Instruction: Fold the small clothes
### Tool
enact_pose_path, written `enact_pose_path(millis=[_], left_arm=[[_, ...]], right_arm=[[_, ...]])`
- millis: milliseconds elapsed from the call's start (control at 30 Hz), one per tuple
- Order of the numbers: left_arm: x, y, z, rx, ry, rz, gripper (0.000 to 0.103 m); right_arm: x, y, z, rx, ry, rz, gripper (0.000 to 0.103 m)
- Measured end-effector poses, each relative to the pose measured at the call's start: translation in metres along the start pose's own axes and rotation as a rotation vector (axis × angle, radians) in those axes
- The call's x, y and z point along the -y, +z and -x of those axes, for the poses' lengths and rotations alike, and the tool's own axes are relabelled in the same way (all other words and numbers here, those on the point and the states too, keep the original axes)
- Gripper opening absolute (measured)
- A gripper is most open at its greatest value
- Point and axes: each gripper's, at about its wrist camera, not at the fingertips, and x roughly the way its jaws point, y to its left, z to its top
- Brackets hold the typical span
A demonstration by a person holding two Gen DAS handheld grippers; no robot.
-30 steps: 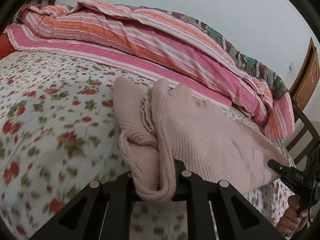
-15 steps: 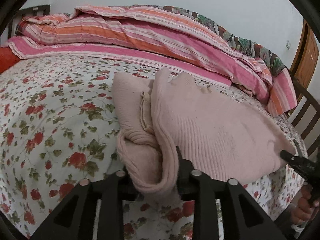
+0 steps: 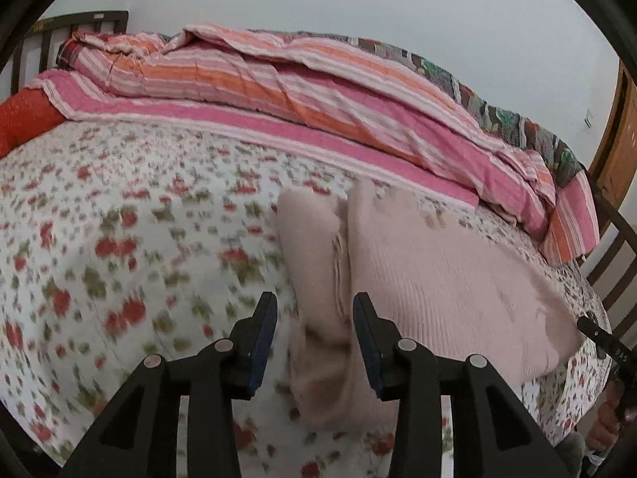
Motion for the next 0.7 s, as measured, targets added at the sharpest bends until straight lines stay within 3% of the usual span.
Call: enact_pose_path(millis=[167,533,700], left_arm=[[0.001,0.03,-0.001,0.042,-0.042,0.024,0.038],[0.059,0.076,-0.073,0.007,-0.055,-0.082,0.039],[0.065,0.074,-0.101,-0.024,-0.024,-0.098,0.039]], right_arm=[[0.006,0.025,-0.016,0.015,0.016,-0.022,0.027],[-0.02,0.088,-0.089,-0.011,0.04,-0.034,0.028],[-0.016,0.08,-0.119,-0.047,0.02,-0.037,0.028]])
